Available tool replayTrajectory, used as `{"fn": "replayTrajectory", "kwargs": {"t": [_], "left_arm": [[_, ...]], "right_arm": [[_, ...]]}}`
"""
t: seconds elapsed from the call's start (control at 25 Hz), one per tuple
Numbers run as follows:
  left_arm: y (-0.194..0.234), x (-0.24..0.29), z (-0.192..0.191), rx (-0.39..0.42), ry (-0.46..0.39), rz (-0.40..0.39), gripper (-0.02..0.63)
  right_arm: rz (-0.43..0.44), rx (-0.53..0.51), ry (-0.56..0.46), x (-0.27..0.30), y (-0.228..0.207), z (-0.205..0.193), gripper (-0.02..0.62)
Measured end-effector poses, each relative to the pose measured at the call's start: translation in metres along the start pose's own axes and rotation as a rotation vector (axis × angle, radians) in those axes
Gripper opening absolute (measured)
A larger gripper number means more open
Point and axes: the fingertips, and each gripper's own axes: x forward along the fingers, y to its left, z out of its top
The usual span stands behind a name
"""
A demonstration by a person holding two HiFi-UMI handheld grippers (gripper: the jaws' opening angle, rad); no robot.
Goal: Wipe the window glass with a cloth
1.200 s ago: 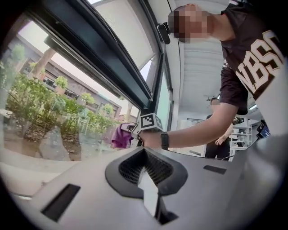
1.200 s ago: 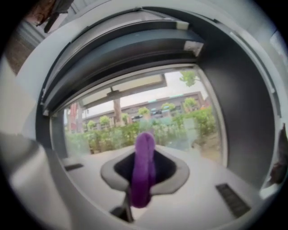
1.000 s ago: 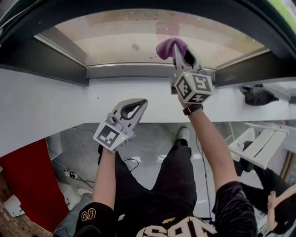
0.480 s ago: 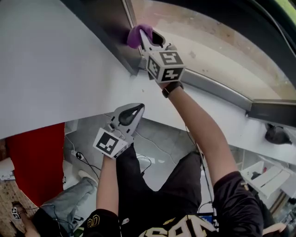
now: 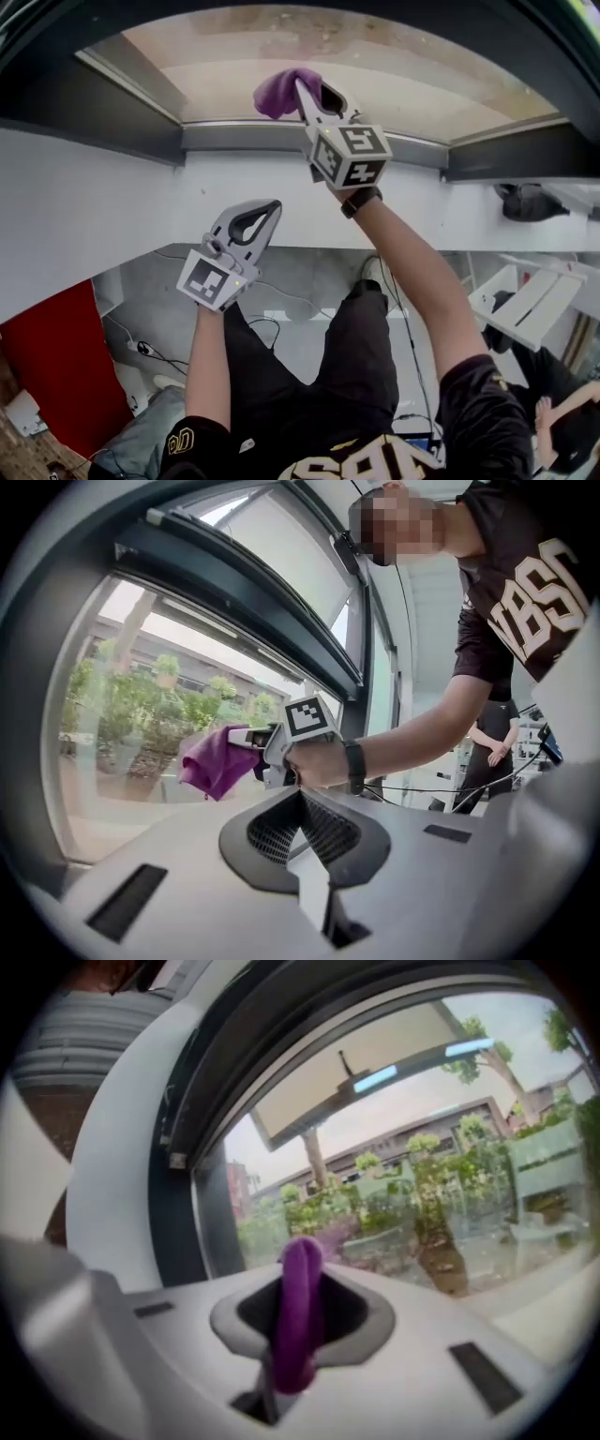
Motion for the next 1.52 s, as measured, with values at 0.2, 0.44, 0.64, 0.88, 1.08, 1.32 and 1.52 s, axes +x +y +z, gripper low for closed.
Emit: {"fn": "replayTrajectory", "kwargs": {"t": [0.2, 0.44, 0.64, 0.88, 1.08, 1.32, 1.52], "left_arm": [[-0.077, 0.104, -0.007, 0.005, -0.031, -0.141, 0.009], [-0.140, 0.175, -0.019, -0.004, -0.027, -0.256, 0.009], [-0.137, 0.178, -0.016, -0.011, -0.023, -0.245, 0.009], [-0.078, 0.120, 0.000, 0.006, -0.047, -0.106, 0.009], [-0.006, 0.033, 0.003, 0.055, -0.010, 0.011, 0.009], [0.057, -0.081, 0.003, 0.032, -0.025, 0.214, 0.009], [0.076, -0.132, -0.003, 0.027, -0.005, 0.262, 0.009]], "right_arm": [[-0.216, -0.016, 0.007, -0.115, -0.167, 0.007, 0.074], [-0.529, 0.046, -0.039, -0.226, -0.324, 0.024, 0.073], [-0.664, 0.102, -0.070, -0.254, -0.365, 0.032, 0.073], [-0.448, 0.059, 0.013, -0.181, -0.253, -0.001, 0.074], [-0.024, -0.031, 0.094, -0.052, -0.042, -0.042, 0.074], [0.263, -0.095, 0.072, 0.074, 0.160, -0.054, 0.074], [0.281, -0.063, 0.106, 0.153, 0.235, -0.073, 0.074]]}}
